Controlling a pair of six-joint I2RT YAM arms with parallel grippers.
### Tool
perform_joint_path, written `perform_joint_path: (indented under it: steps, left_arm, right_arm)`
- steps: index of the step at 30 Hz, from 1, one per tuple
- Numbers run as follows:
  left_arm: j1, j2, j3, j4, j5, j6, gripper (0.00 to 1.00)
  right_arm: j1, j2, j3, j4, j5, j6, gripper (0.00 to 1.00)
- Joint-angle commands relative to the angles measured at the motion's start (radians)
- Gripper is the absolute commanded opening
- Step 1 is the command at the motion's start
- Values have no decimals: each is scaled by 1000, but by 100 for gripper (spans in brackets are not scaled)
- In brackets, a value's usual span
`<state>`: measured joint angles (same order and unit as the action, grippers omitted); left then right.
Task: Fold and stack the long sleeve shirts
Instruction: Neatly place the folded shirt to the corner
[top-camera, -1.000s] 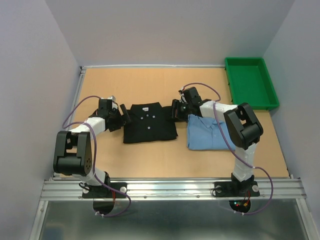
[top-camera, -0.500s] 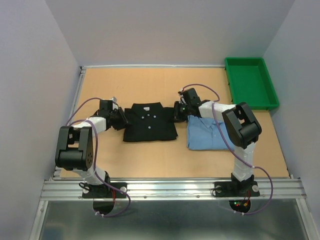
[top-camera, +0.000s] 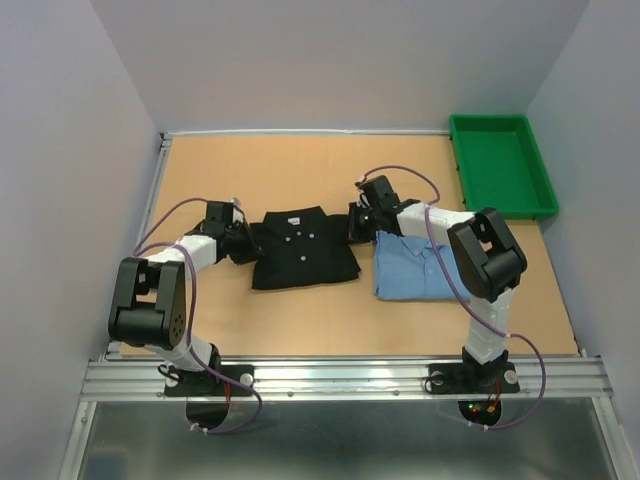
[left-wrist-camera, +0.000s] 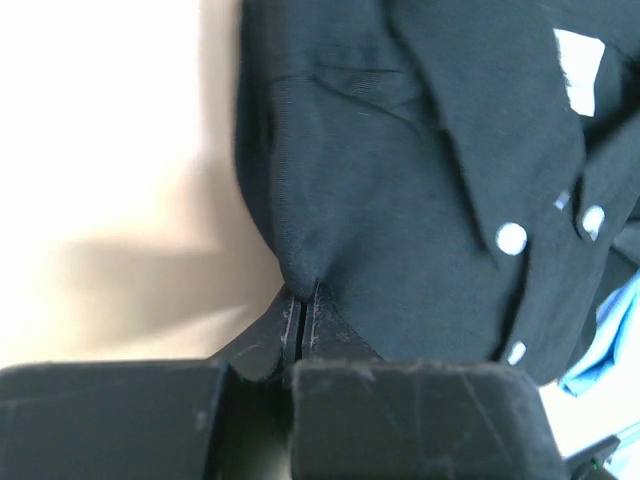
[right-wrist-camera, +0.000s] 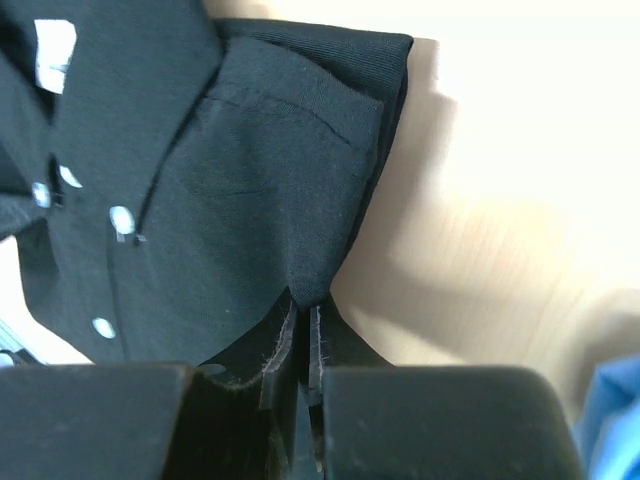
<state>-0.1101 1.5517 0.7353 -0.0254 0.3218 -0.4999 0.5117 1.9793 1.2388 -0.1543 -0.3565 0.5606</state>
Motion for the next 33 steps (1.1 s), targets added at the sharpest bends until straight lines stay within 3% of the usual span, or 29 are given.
perform_joint_path:
  steps: [1, 7, 14, 18, 27, 33]
  left_arm:
    - [-43, -111, 27, -73, -3, -41, 0]
    - [-79, -226, 102, -102, -20, -83, 0]
    - [-157, -298, 179, -116, -26, -163, 0]
    - [-255, -297, 236, -114, -35, -210, 0]
    - [-525, -180, 346, -13, -78, -334, 0]
    - [-678, -9, 450, 58, -101, -348, 0]
  right_arm:
    - [21, -103, 7, -11, 56, -11, 0]
    - [21, -230, 14, -47, 114, -25, 1]
    - [16, -350, 73, -229, 246, -102, 0]
    - [-21, -414, 80, -329, 324, -148, 1]
    - [-206, -624, -22, -534, 527, -221, 1]
    - [-297, -680, -79, -602, 701, -249, 0]
